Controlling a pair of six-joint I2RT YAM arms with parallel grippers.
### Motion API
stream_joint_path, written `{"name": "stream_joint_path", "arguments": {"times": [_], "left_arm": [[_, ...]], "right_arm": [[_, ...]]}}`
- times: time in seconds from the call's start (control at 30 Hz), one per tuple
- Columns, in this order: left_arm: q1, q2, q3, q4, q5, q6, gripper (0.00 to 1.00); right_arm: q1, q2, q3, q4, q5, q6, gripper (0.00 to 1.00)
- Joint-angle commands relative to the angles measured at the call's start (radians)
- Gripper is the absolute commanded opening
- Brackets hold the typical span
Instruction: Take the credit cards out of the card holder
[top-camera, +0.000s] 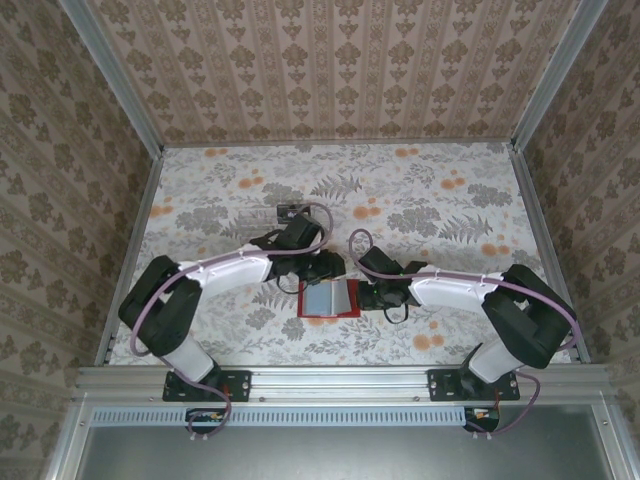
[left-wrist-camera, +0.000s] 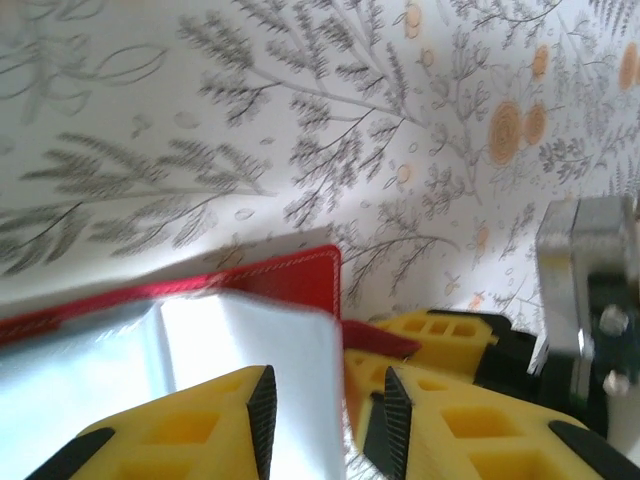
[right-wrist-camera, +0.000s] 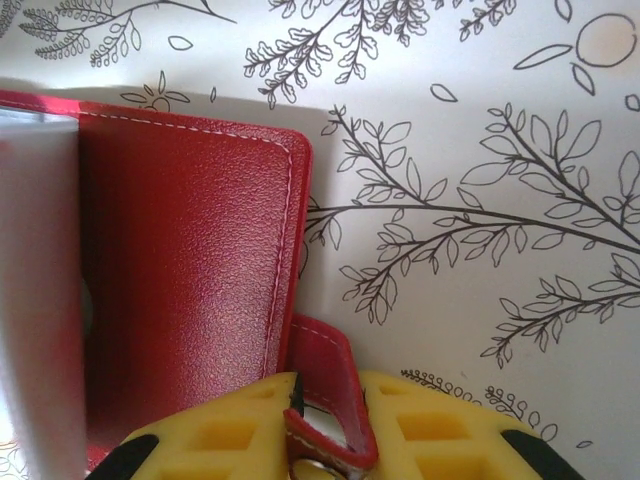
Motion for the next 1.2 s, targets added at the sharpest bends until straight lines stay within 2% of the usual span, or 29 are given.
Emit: {"name": "stream_joint_path", "arguments": {"times": [0.0,0.33,0.67,0.97,1.17], "left_arm": [[0.009,-0.068,-0.066,-0.098,-0.071,-0.007,0.39],[0.026,-0.156,-0.206,-0.107,-0.130,-0.037,0.40],[0.026,-0.105,-0.210,-0.087,-0.108,-0.033,0.40],[0.023,-0.203,-0.225,-0.136,-0.176,-0.029,0.40],[0.024,-0.172,-0.234,-0.115,-0.149,-0.029,0.40]], "right_arm": [[0.005,0.027,0.021,0.007,0.002,-0.007,0.23],[0.011,0.039,0.031,0.003,-0.003,-0.012,0.23],[0.026,0.056,0.046,0.009,-0.002,-0.006,0.23],[0.030,0.057,0.040,0.010,0.002,-0.001,0.23],[0.033,0.063,0.045,0.011,-0.001,-0.001,0.23]]}}
